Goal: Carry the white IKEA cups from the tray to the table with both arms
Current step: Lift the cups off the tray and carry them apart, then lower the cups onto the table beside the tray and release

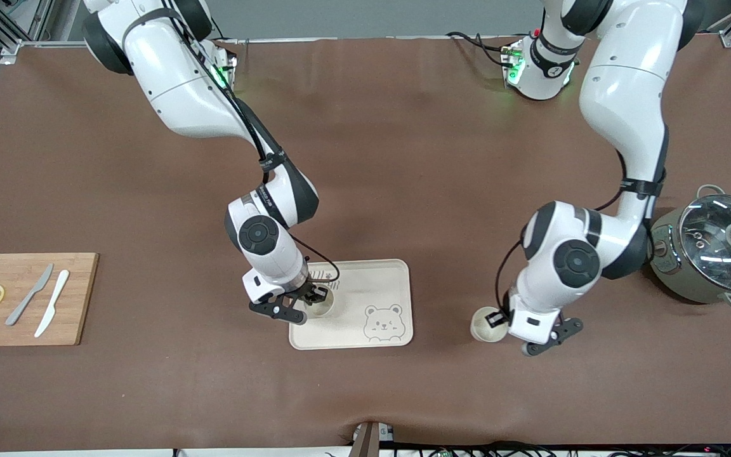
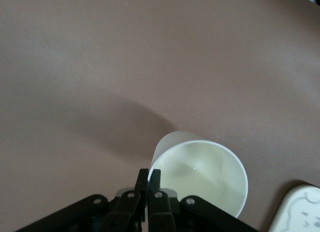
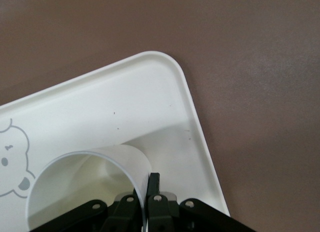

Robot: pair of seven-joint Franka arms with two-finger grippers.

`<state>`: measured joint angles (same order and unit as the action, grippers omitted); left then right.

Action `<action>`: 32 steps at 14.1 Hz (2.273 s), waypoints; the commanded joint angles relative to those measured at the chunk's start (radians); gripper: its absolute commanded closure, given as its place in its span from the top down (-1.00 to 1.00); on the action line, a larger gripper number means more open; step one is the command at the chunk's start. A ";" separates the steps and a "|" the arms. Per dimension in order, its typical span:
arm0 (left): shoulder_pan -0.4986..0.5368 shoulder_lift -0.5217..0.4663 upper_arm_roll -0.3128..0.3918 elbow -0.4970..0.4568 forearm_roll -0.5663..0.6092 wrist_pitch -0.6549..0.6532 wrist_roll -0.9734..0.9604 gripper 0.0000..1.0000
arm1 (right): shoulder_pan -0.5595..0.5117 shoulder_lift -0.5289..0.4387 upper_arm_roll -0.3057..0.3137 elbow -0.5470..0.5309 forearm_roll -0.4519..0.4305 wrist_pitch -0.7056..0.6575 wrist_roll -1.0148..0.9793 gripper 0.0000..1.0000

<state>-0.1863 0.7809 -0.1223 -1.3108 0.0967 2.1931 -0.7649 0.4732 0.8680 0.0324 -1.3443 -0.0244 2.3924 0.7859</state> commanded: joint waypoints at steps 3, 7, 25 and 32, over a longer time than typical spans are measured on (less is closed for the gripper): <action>0.079 -0.025 -0.008 -0.022 0.017 -0.018 0.093 -1.00 | -0.088 -0.078 0.035 0.036 0.001 -0.207 -0.032 -1.00; 0.149 -0.020 -0.010 -0.024 0.005 -0.018 0.170 -1.00 | -0.194 -0.176 0.044 0.030 0.038 -0.300 -0.270 -1.00; 0.269 0.028 -0.013 -0.025 -0.060 -0.030 0.322 -0.38 | -0.551 -0.228 0.040 -0.082 0.038 -0.293 -1.103 -1.00; 0.265 -0.011 -0.011 -0.022 -0.041 -0.030 0.328 0.48 | -0.584 -0.209 0.040 -0.162 0.038 -0.154 -1.149 -1.00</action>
<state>0.0754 0.8025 -0.1292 -1.3238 0.0514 2.1707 -0.4583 -0.0887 0.6639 0.0526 -1.4850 0.0016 2.2160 -0.3437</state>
